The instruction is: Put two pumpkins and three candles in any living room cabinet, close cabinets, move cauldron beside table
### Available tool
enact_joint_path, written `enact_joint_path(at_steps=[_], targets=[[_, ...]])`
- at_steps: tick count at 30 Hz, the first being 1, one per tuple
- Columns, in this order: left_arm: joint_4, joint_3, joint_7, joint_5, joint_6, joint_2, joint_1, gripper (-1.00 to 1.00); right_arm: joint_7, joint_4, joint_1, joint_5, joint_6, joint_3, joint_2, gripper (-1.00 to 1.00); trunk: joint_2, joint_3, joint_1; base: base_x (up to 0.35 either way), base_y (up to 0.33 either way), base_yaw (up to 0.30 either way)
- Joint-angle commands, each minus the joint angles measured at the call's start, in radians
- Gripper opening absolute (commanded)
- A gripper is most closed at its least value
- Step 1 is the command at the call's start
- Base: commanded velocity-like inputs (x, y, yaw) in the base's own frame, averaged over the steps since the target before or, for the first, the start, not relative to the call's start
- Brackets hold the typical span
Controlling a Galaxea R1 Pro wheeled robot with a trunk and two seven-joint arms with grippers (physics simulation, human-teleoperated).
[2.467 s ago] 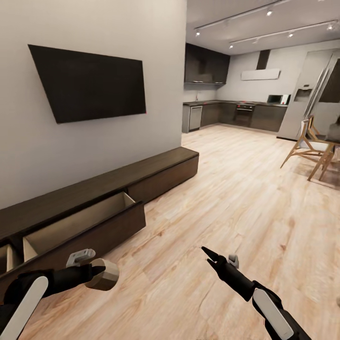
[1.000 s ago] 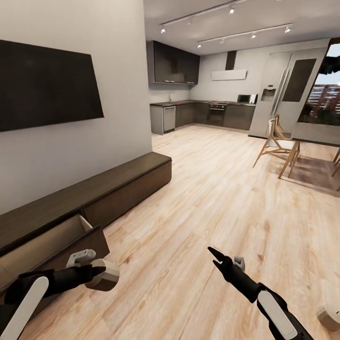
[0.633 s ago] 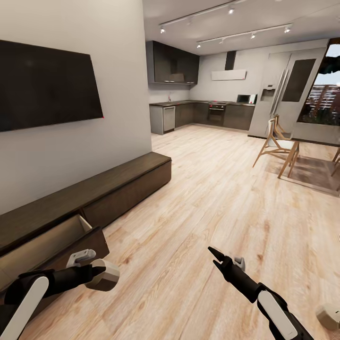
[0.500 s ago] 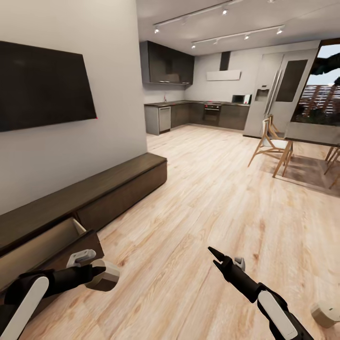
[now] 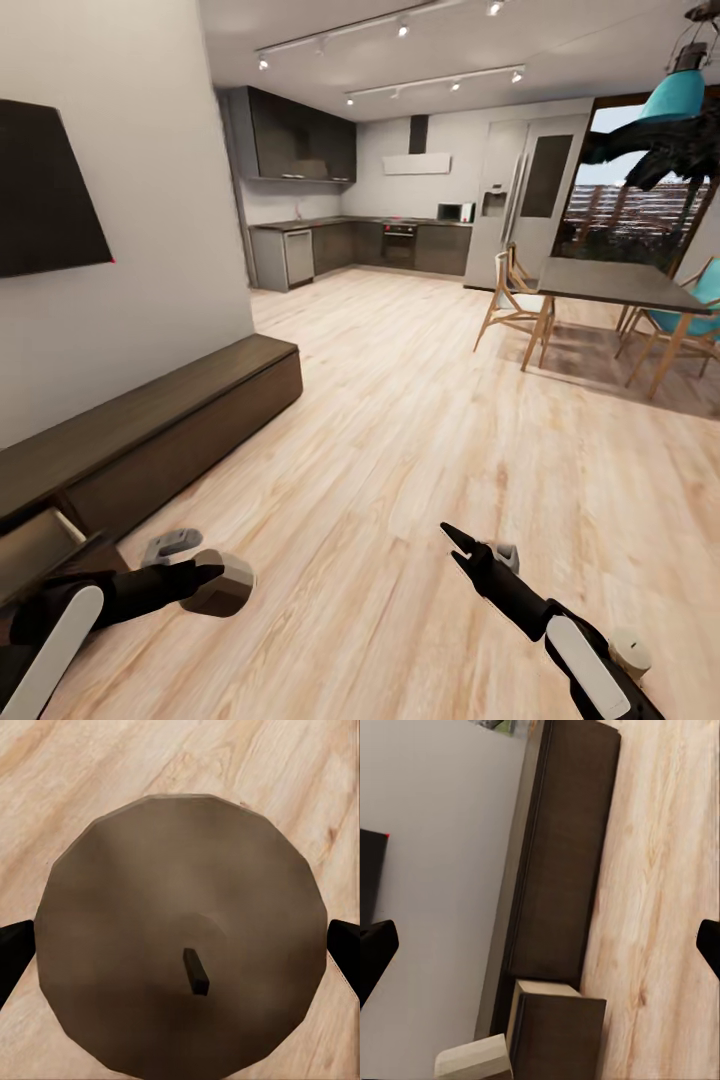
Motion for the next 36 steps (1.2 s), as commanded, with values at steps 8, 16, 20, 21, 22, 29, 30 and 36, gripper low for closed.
enact_joint_path(at_steps=[8, 16, 20, 21, 22, 29, 30, 36], targets=[[0.000, 0.001, -0.003, 0.005, 0.005, 0.000, 0.000, -1.00, 0.000, 0.001, -0.001, -0.009, 0.004, 0.002, -0.001, 1.00, 0.000, 0.004, 0.000, 0.237, -0.249, -0.265], [0.000, 0.001, -0.003, 0.006, 0.005, 0.000, 0.000, -1.00, 0.000, 0.007, -0.001, -0.009, 0.004, -0.002, -0.001, 1.00, 0.000, 0.010, 0.000, 0.237, -0.249, -0.265], [0.000, 0.001, -0.003, 0.004, 0.005, 0.000, 0.000, -1.00, 0.000, 0.008, -0.001, -0.009, 0.004, -0.002, -0.001, 1.00, 0.000, 0.013, 0.000, 0.237, -0.249, -0.265], [0.000, 0.001, -0.003, 0.003, 0.005, 0.000, 0.000, -1.00, 0.000, 0.008, -0.001, -0.009, 0.004, -0.002, -0.001, 1.00, 0.000, 0.013, 0.000, 0.237, -0.249, -0.216], [0.000, 0.001, -0.003, 0.003, 0.005, 0.000, 0.000, -1.00, 0.000, 0.008, -0.001, -0.009, 0.004, -0.002, -0.001, 1.00, 0.000, 0.014, 0.000, 0.237, -0.249, -0.138], [0.000, 0.001, -0.003, 0.003, 0.005, 0.001, 0.000, -1.00, 0.000, 0.009, -0.001, -0.009, 0.004, -0.002, -0.001, 1.00, 0.000, 0.014, 0.000, 0.237, -0.249, -0.026], [0.000, 0.001, -0.003, 0.003, 0.005, 0.000, 0.000, -1.00, 0.000, 0.009, -0.001, -0.009, 0.004, -0.002, -0.001, 1.00, 0.000, 0.014, 0.000, 0.237, -0.249, -0.002], [0.000, 0.001, -0.003, 0.003, 0.005, 0.001, 0.000, -1.00, 0.000, 0.009, -0.001, -0.009, 0.004, -0.002, -0.001, 1.00, 0.000, 0.014, 0.000, 0.242, -0.226, -0.001]])
